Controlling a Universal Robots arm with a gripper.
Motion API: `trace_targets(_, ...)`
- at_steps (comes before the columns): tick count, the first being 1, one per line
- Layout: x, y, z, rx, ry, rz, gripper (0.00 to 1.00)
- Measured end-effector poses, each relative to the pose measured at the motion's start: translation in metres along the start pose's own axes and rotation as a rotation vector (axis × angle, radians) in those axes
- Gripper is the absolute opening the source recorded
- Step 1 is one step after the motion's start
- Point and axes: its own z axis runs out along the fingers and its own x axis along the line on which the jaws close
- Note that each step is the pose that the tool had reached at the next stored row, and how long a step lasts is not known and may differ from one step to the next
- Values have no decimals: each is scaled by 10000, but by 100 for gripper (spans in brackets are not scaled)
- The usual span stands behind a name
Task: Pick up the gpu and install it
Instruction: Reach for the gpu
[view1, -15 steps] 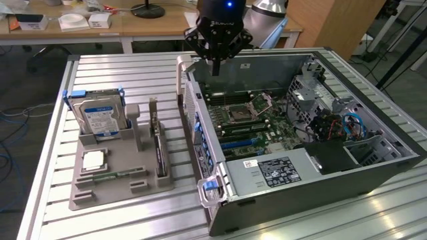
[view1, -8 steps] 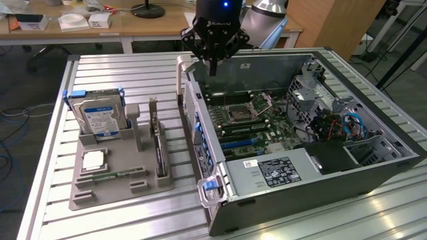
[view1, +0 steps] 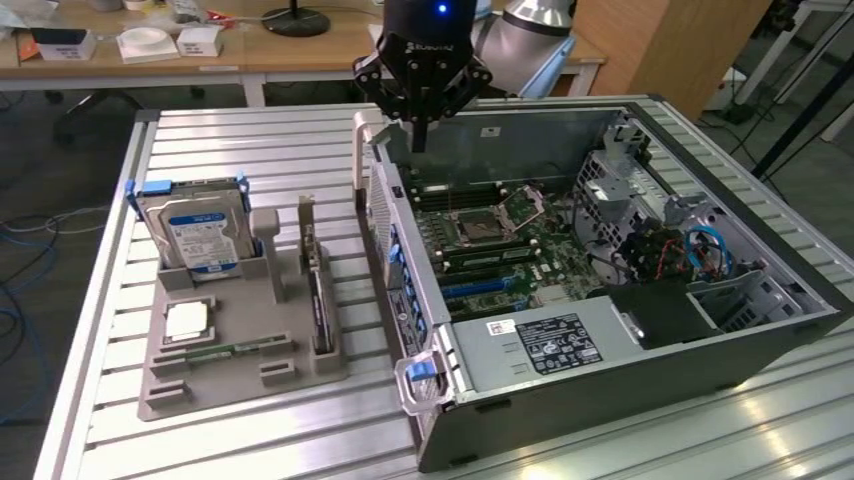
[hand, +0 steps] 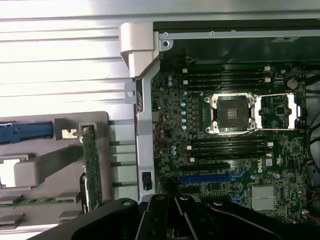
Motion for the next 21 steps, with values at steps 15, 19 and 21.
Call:
trace_targets(15,141,-10,-1,0,0,0,11)
trace_targets(19,184,-14,-1,0,0,-1,11)
trace_targets(21,204,-15,-1,0,0,-1,11)
